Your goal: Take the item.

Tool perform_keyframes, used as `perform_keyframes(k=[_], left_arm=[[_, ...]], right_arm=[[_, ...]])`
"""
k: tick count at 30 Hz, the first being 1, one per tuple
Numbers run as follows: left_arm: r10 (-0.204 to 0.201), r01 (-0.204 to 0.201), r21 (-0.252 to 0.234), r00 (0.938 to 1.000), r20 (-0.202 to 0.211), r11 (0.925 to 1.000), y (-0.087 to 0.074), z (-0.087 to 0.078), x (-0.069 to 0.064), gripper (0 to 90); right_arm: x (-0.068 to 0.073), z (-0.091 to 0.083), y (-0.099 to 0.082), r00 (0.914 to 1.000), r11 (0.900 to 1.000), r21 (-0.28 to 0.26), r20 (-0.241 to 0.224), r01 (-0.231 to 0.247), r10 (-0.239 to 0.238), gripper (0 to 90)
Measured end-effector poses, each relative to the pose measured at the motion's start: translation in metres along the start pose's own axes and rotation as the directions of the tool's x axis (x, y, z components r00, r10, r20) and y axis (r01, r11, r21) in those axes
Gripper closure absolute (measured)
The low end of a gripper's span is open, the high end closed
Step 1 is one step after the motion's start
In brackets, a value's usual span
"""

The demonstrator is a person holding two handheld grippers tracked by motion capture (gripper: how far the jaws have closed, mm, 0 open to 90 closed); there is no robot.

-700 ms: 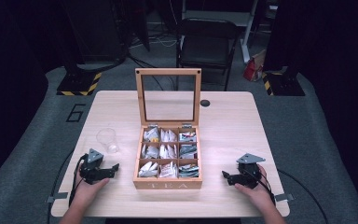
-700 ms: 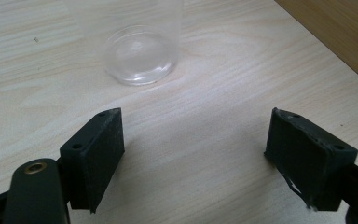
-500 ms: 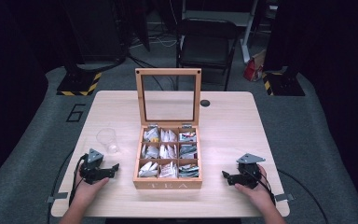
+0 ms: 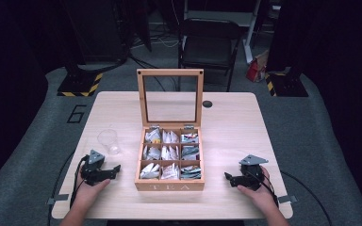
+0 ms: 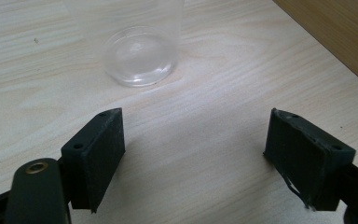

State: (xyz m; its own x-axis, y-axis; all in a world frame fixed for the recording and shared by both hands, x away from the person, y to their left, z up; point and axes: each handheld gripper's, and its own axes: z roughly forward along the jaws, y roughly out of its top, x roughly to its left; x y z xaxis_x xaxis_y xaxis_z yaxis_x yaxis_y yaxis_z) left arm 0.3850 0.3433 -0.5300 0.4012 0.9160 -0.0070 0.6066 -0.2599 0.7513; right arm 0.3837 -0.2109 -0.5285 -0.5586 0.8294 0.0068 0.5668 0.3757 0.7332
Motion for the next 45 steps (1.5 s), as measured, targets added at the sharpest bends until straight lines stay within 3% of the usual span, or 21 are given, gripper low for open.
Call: perform_keyframes(k=[10, 17, 23, 30, 34, 37, 45], left_arm=[[0.007, -0.007, -0.001, 1.0, 0.002, 1.0, 0.0, -0.001, 0.0, 21.9], [-0.033, 0.033, 0.004, 0.9982, 0.049, 0.9995, 0.003, -0.005, -0.004, 25.4], [-0.042, 0.042, -0.003, 0.994, 0.102, 0.9991, 0.008, -0.014, -0.008, 30.0], [-0.027, 0.03, -0.024, 0.9932, 0.113, 0.9993, 0.015, -0.025, -0.01, 30.9], [0.0, 0.003, -0.031, 0.994, 0.109, 0.9995, 0.017, -0.026, -0.014, 31.8], [0.022, -0.018, -0.027, 0.9915, 0.128, 0.9995, 0.02, -0.029, -0.018, 32.8], [0.017, -0.009, -0.049, 0.987, 0.16, 0.9987, 0.028, -0.034, -0.026, 33.8]], right_arm=[[0.0, 0.0, 0.0, 1.0, 1.0, 0.0, 0.0, 0.0, 0.0, 11.7], [0.0, 0.0, 0.0, 1.0, 1.0, 0.0, 0.0, 0.0, 0.0, 11.7], [0.0, 0.0, 0.0, 1.0, 1.0, 0.0, 0.0, 0.0, 0.0, 11.7], [0.0, 0.0, 0.0, 1.0, 1.0, 0.0, 0.0, 0.0, 0.0, 11.7], [0.0, 0.0, 0.0, 1.0, 1.0, 0.0, 0.0, 0.0, 0.0, 11.7], [0.0, 0.0, 0.0, 1.0, 1.0, 0.0, 0.0, 0.001, -0.001, 11.7], [0.0, 0.0, 0.0, 1.0, 1.0, 0.0, 0.0, 0.0, 0.0, 11.7]])
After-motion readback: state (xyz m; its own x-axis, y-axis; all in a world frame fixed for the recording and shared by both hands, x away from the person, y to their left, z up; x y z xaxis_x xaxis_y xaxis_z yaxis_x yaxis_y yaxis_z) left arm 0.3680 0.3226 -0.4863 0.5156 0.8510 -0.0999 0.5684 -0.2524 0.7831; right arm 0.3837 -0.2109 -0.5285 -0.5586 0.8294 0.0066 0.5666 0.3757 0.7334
